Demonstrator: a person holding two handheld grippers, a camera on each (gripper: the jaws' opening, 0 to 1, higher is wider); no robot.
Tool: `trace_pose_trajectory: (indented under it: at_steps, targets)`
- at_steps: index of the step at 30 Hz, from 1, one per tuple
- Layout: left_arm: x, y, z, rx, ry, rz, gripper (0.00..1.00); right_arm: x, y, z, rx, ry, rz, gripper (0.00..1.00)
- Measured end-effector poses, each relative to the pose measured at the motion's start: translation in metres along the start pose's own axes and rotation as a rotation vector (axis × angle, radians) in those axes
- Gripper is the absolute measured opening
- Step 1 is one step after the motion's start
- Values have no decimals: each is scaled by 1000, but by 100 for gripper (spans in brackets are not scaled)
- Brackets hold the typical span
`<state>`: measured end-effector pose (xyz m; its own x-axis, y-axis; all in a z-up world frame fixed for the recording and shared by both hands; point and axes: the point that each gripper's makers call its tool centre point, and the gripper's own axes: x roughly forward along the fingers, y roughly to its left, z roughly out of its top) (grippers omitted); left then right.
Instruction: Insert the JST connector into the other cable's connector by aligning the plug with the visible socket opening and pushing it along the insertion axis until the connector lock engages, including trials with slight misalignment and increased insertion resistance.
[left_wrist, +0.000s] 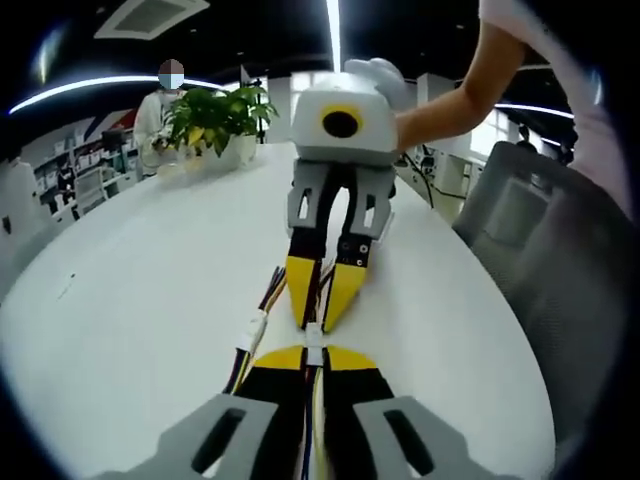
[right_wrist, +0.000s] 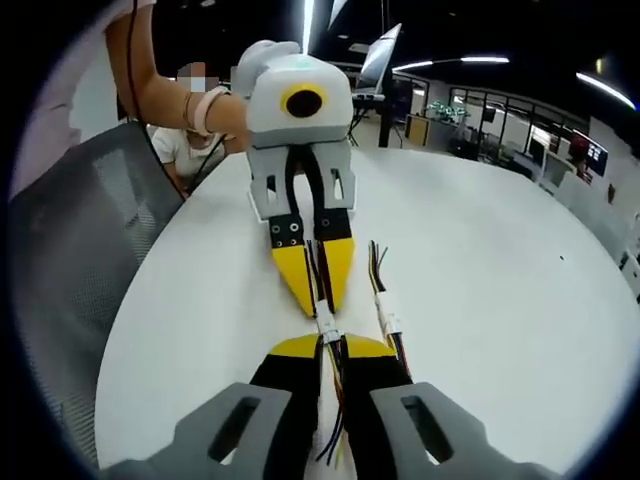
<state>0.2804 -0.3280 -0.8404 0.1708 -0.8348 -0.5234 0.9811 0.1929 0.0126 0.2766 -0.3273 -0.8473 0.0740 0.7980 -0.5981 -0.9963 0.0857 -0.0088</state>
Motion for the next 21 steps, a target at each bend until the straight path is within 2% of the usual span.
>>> trace_pose_trajectory:
  at_steps: [5,6,12,15,18,21]
  targets:
    - [0,1,-1,-14,4,8,0,0,0,0,21,-6,-8,4]
    - [1,1,-3,-16,19,14,0,0,1,1,24,-8,-7,4]
    - [1,-1,3,-3,37,46,0,0,2,2,37,-2,-36,4]
    - [-2,-1,3,2,47,60,5,-3,2,2,30,4,-57,10]
    - [-8,0,3,-33,49,85,14,-9,-1,9,35,-19,-82,13]
    - [-15,-3,7,-42,36,98,15,-16,-4,15,40,-33,-112,15]
